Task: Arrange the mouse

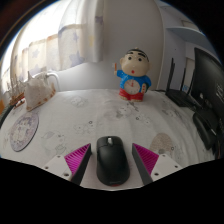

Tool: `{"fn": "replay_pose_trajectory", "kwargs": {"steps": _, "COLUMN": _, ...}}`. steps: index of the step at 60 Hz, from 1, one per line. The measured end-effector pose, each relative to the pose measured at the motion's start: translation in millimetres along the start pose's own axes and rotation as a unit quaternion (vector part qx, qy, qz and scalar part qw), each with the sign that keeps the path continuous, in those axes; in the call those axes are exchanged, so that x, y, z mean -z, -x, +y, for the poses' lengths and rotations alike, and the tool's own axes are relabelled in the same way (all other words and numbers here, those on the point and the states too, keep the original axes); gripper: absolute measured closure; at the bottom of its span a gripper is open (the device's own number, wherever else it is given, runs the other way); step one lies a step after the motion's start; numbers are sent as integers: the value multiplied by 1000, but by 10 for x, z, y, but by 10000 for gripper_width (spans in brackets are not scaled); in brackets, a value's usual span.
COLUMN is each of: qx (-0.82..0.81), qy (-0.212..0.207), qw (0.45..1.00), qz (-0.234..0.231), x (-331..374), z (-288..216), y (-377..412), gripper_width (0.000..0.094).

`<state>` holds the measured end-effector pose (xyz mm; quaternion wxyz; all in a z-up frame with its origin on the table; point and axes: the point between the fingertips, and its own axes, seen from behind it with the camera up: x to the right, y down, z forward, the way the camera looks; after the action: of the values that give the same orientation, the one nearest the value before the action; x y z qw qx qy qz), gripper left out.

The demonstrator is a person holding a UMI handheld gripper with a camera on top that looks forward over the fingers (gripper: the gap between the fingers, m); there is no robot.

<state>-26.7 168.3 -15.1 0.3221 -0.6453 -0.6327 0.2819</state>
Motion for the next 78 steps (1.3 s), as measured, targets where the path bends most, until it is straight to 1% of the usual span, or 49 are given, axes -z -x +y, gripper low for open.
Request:
{"fn": "replay_pose_trajectory", "kwargs": {"steps": 3, "qx": -1, "qy": 0, "qw": 1000, "qz": -4, "x": -10, "z": -6, "y": 11, "gripper_width": 97}}
{"fn": "replay_pose_trajectory", "kwargs": {"steps": 4, "qx": -2, "qy": 0, "qw": 1000, "qz": -6, "x": -10, "z": -9, "y": 13, "gripper_width": 120}}
{"fn": "replay_pose_trajectory", "kwargs": {"steps": 5, "qx": -3, "qy": 0, "qw": 1000, "qz": -7, "x": -11, "z": -7, "y": 21, "gripper_width": 168}}
{"fn": "replay_pose_trajectory", "kwargs": {"steps": 6, "qx": -3, "qy": 0, "qw": 1000, "qz": -10, "x": -12, "z": -1, "y": 34, "gripper_width": 333}}
{"fn": "replay_pose_trajectory", "kwargs": {"steps": 7, "qx": -2, "qy": 0, "qw": 1000, "qz": -10, "x": -13, "z": 1, "y": 26, "gripper_width": 440}}
{"fn": "replay_pose_trajectory", "kwargs": {"steps": 9, "qx": -4, "qy": -5, "qw": 1000, "qz": -2, "x": -6, "z": -12, "y": -4, "gripper_width": 448}}
{"fn": "replay_pose_trajectory", "kwargs": {"steps": 12, "qx": 7, "qy": -2, "qw": 1000, "qz": 14, "x": -4, "z": -5, "y": -48, "gripper_width": 470}}
{"fn": "replay_pose_trajectory", "kwargs": {"steps": 15, "qx": 16, "qy": -4, "qw": 1000, "qz": 17, "x": 2, "z": -29, "y": -43, "gripper_width": 481}}
{"fn": "replay_pose_trajectory", "kwargs": {"steps": 19, "qx": 5, "qy": 5, "qw": 1000, "qz": 12, "x": 35, "z": -49, "y": -1, "gripper_width": 488}}
{"fn": "replay_pose_trajectory", "kwargs": {"steps": 22, "qx": -3, "qy": 6, "qw": 1000, "qz": 12, "x": 123, "z": -170, "y": 46, "gripper_width": 491}}
{"fn": "replay_pose_trajectory", "kwargs": {"steps": 26, "qx": -17, "qy": -8, "qw": 1000, "qz": 14, "x": 319, "z": -478, "y": 200, "gripper_width": 490}}
{"fn": "replay_pose_trajectory", "kwargs": {"steps": 32, "qx": -45, "qy": -25, "qw": 998, "qz": -30, "x": 604, "z": -967, "y": 882, "gripper_width": 491}}
{"fn": "replay_pose_trajectory", "kwargs": {"steps": 37, "qx": -46, "qy": -39, "qw": 996, "qz": -62, "x": 723, "z": -1251, "y": 1600, "gripper_width": 491}}
{"fn": "replay_pose_trajectory", "kwargs": {"steps": 42, "qx": -37, "qy": -46, "qw": 994, "qz": -93, "x": 705, "z": -1303, "y": 2387, "gripper_width": 491}}
{"fn": "replay_pose_trajectory", "kwargs": {"steps": 47, "qx": -27, "qy": -34, "qw": 993, "qz": -112, "x": 530, "z": -1103, "y": 3086, "gripper_width": 492}}
{"fn": "replay_pose_trajectory", "kwargs": {"steps": 50, "qx": -23, "qy": -25, "qw": 992, "qz": -119, "x": 385, "z": -939, "y": 3396, "gripper_width": 491}}
{"fn": "replay_pose_trajectory", "kwargs": {"steps": 55, "qx": -3, "qy": -3, "qw": 994, "qz": -113, "x": 137, "z": -623, "y": 3697, "gripper_width": 483}}
{"fn": "replay_pose_trajectory", "kwargs": {"steps": 58, "qx": 4, "qy": 9, "qw": 993, "qz": -116, "x": 32, "z": -477, "y": 3818, "gripper_width": 461}}
{"fn": "replay_pose_trajectory", "kwargs": {"steps": 61, "qx": 13, "qy": 24, "qw": 993, "qz": -116, "x": -37, "z": -364, "y": 3871, "gripper_width": 406}}
{"fn": "replay_pose_trajectory", "kwargs": {"steps": 63, "qx": 17, "qy": 32, "qw": 993, "qz": -115, "x": -42, "z": -335, "y": 3887, "gripper_width": 350}}
{"fn": "replay_pose_trajectory", "kwargs": {"steps": 64, "qx": 20, "qy": 32, "qw": 993, "qz": -115, "x": -29, "z": -347, "y": 3893, "gripper_width": 298}}
{"fn": "replay_pose_trajectory", "kwargs": {"steps": 67, "qx": 26, "qy": 30, "qw": 993, "qz": -109, "x": 51, "z": -423, "y": 3853, "gripper_width": 71}}
{"fn": "replay_pose_trajectory", "kwargs": {"steps": 70, "qx": 28, "qy": 26, "qw": 994, "qz": -98, "x": 211, "z": -568, "y": 3786, "gripper_width": 100}}
{"fn": "replay_pose_trajectory", "kwargs": {"steps": 73, "qx": 22, "qy": 29, "qw": 995, "qz": -90, "x": 451, "z": -713, "y": 3700, "gripper_width": 80}}
{"fn": "replay_pose_trajectory", "kwargs": {"steps": 78, "qx": 10, "qy": 47, "qw": 995, "qz": -90, "x": 957, "z": -924, "y": 3555, "gripper_width": 86}}
